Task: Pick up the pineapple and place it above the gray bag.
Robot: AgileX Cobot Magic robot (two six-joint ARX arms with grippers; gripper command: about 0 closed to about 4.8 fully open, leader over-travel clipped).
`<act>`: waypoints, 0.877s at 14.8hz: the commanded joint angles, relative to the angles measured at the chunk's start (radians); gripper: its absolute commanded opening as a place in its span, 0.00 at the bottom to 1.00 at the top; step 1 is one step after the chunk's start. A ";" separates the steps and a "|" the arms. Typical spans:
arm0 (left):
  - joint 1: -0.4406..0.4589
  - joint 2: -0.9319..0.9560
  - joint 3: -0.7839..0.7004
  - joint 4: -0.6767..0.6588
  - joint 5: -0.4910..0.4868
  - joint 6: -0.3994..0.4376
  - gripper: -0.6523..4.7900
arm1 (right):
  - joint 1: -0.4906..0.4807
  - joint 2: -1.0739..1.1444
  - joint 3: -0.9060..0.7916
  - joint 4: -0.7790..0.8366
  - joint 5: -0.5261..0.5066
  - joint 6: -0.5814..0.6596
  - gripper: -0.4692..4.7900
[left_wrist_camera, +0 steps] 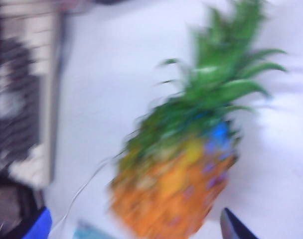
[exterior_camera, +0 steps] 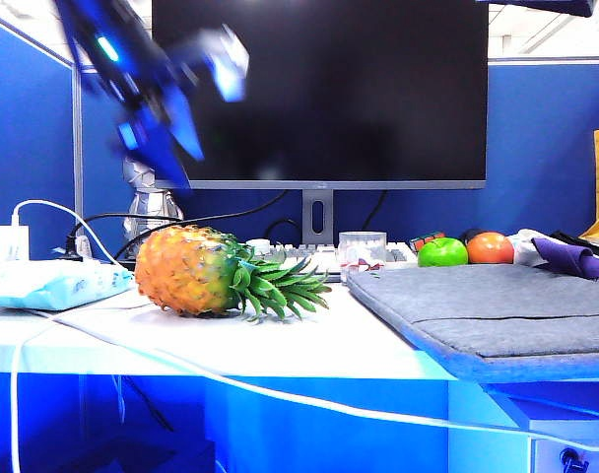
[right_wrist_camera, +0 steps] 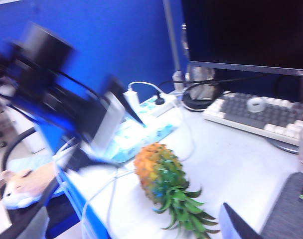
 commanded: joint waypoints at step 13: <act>-0.116 0.331 0.264 -0.229 -0.051 0.042 1.00 | -0.003 -0.016 0.006 -0.038 -0.116 -0.015 1.00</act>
